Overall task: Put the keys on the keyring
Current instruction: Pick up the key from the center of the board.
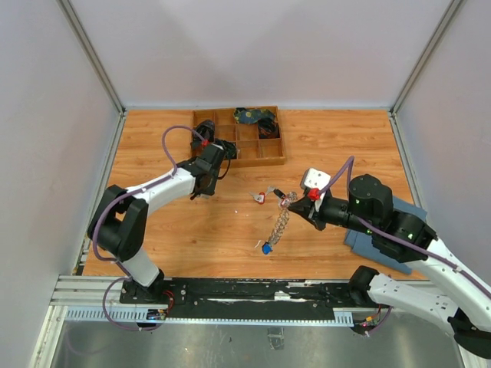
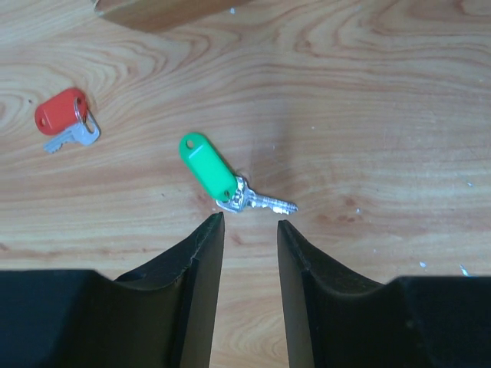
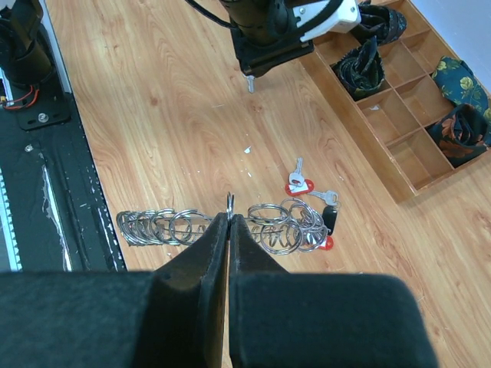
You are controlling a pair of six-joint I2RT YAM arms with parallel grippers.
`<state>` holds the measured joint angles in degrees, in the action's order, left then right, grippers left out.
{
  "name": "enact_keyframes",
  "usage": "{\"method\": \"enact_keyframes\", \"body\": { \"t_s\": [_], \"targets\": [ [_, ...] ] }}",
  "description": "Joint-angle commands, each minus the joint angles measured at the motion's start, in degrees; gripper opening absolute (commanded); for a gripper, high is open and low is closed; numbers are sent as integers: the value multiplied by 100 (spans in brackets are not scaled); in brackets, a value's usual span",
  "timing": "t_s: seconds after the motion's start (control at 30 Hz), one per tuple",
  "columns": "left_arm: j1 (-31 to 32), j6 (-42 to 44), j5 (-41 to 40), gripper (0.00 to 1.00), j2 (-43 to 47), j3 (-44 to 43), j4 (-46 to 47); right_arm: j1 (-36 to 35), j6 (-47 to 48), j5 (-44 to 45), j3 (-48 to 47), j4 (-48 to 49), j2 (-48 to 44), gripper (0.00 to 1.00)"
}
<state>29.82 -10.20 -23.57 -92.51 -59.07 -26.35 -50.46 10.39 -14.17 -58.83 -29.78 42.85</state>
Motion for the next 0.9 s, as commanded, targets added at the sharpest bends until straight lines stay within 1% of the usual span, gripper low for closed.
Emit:
{"method": "enact_keyframes", "body": {
  "t_s": [0.0,0.3,0.87],
  "targets": [
    [-56,281,-103,38,-406,-317,-157,95,-163,-128,-28,117,-174,1],
    [-64,459,-484,31,-890,-505,-306,94,-227,-322,73,179,-187,1],
    [-95,647,-666,26,-1325,-714,-304,91,-280,-417,143,293,-136,1]
  ]
}}
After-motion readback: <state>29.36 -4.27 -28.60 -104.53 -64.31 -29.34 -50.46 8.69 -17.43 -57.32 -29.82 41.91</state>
